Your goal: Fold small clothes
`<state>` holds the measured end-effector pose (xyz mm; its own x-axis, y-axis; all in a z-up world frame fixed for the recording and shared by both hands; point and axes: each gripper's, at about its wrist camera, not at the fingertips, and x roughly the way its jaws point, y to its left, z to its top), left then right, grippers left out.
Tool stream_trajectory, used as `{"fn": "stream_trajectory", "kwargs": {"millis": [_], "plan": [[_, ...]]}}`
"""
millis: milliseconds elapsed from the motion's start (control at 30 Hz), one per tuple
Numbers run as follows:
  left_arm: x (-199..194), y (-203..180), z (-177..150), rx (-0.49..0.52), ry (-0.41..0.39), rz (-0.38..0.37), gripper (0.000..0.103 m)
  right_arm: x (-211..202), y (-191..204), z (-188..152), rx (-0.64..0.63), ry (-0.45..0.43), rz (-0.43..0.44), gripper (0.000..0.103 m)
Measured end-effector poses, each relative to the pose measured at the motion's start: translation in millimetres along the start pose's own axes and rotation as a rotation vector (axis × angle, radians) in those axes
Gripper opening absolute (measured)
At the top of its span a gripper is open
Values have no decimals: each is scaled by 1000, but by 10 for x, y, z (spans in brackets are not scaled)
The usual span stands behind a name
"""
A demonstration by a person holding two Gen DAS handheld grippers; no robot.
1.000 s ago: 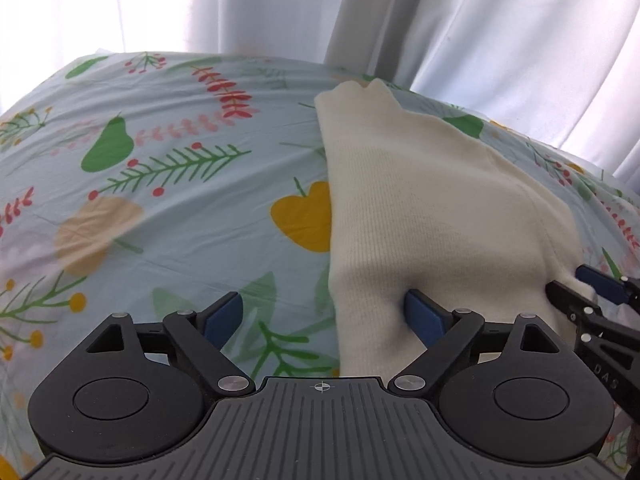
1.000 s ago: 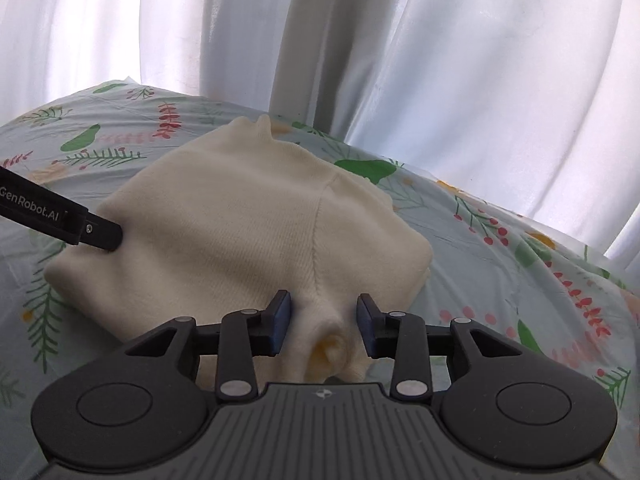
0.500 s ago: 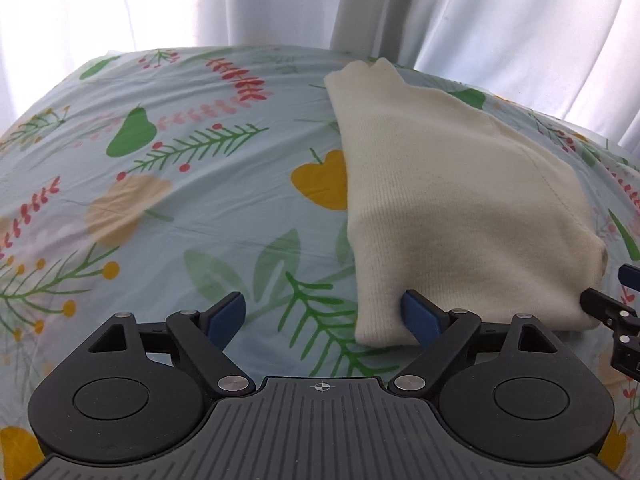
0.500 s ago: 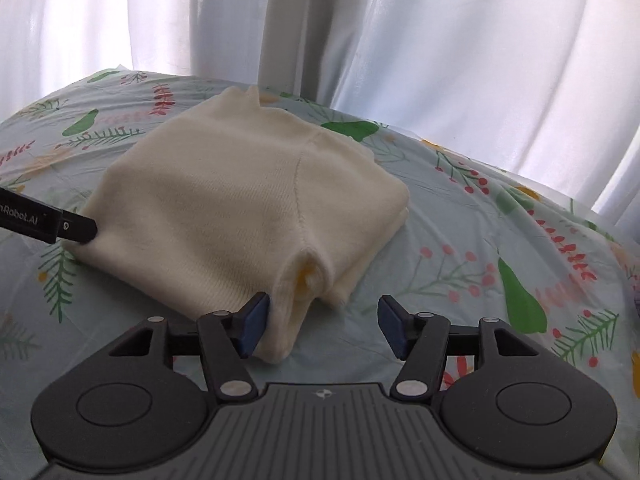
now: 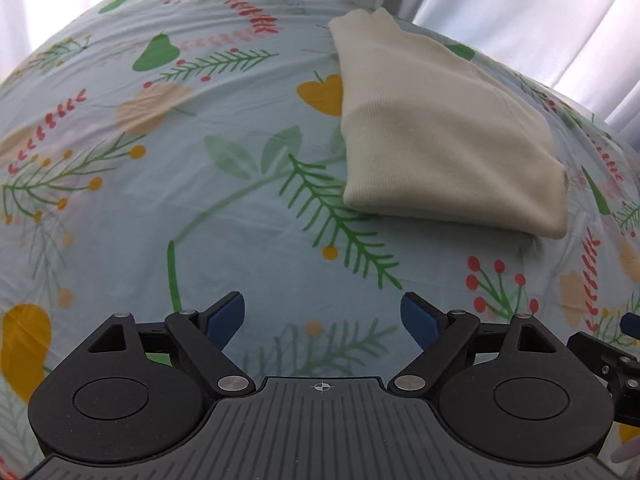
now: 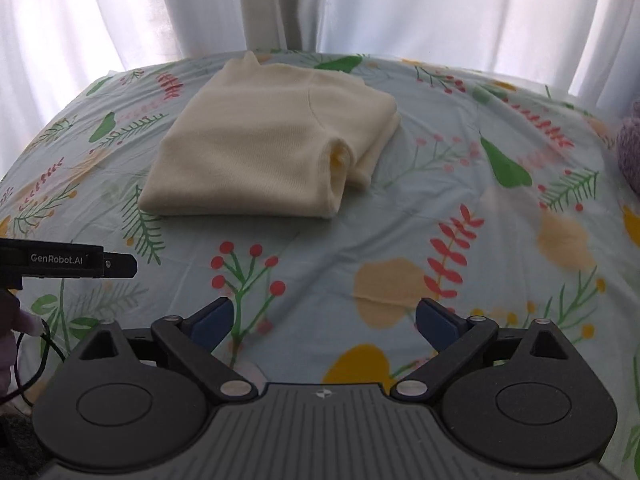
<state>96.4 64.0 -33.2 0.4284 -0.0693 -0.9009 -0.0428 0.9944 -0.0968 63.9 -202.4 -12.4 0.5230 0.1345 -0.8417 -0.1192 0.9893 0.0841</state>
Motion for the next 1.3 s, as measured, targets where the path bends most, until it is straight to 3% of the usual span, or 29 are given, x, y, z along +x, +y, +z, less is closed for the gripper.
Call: {"fn": "stream_trajectory", "kwargs": {"millis": [100, 367, 467, 800, 1300], "plan": [[-47, -65, 50, 36, -13, 37, 91, 7, 35, 35, -3, 9, -1, 99], [-140, -89, 246, 49, -51, 13, 95, 36, 124, 339, -7, 17, 6, 99], [-159, -126, 302, 68, -64, 24, 95, 57, 168, 451, -19, 34, -37, 99], [-50, -208, 349, 114, -7, 46, 96, 158, 179, 591, 12, 91, -150, 99], [10, -286, 356, 141, 16, 40, 96, 211, 145, 633, 32, 110, -137, 99]]}}
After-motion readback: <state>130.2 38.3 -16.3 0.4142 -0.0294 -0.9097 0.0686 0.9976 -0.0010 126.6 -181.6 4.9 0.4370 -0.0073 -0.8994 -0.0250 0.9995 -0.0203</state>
